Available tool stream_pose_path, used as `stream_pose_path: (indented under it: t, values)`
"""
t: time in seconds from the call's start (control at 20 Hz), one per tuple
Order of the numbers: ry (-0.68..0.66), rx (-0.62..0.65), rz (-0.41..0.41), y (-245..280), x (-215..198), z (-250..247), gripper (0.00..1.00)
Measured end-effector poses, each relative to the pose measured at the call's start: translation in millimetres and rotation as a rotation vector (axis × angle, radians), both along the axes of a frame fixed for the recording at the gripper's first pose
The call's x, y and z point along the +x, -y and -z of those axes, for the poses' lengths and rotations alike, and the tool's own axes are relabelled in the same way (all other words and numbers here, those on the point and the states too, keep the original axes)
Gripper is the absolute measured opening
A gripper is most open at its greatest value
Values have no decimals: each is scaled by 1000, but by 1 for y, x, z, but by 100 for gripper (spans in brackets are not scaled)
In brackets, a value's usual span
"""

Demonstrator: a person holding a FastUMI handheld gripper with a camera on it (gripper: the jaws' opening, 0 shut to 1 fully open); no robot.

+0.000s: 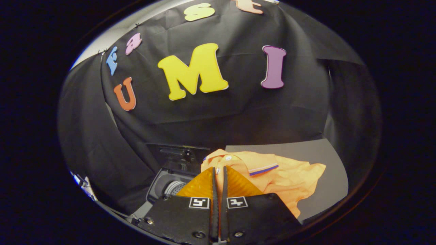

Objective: Put the clothes into the washing machine and then close the washing machine lid.

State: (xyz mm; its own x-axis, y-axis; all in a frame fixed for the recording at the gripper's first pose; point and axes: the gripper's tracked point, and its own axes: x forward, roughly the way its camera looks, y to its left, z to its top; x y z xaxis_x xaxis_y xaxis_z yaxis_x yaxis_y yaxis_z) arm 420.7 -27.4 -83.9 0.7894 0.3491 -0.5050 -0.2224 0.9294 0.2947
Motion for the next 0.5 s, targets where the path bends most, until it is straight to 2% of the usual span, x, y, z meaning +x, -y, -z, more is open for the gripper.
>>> stream_pose_path:
  t: [0.5]
  values:
    - [16, 22, -201, -140, -2, -7, 6]
